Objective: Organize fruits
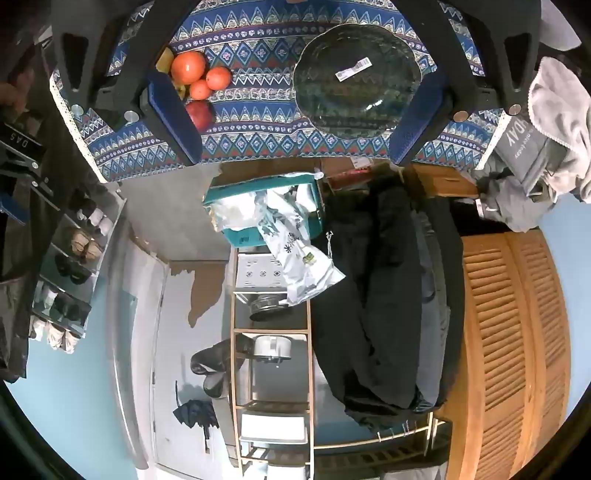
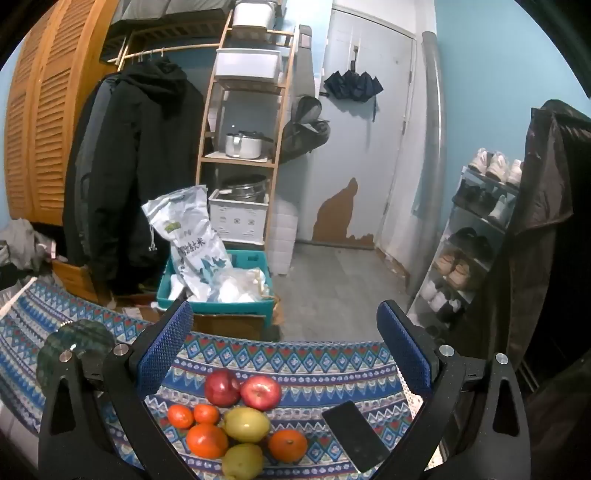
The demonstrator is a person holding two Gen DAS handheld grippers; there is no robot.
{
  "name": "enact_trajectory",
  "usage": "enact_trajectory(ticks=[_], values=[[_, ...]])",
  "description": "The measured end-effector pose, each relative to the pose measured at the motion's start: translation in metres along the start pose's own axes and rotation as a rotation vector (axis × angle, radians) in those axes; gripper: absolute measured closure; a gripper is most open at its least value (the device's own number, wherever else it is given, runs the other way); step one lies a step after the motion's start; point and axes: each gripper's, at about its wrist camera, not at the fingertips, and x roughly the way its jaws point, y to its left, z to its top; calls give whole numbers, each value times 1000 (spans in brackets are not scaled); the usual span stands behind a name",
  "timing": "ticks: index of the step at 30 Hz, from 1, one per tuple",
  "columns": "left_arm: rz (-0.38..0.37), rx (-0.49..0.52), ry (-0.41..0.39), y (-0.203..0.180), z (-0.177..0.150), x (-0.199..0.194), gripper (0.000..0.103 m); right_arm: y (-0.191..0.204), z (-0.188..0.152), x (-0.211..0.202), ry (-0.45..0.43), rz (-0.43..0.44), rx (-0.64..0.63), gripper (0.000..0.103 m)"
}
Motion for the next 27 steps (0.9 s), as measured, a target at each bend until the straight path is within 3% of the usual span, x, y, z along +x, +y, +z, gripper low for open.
enact_trajectory(ticks=[27], values=[[9, -11, 0, 5, -2, 3, 1, 2, -2, 1, 10, 0, -5, 5]])
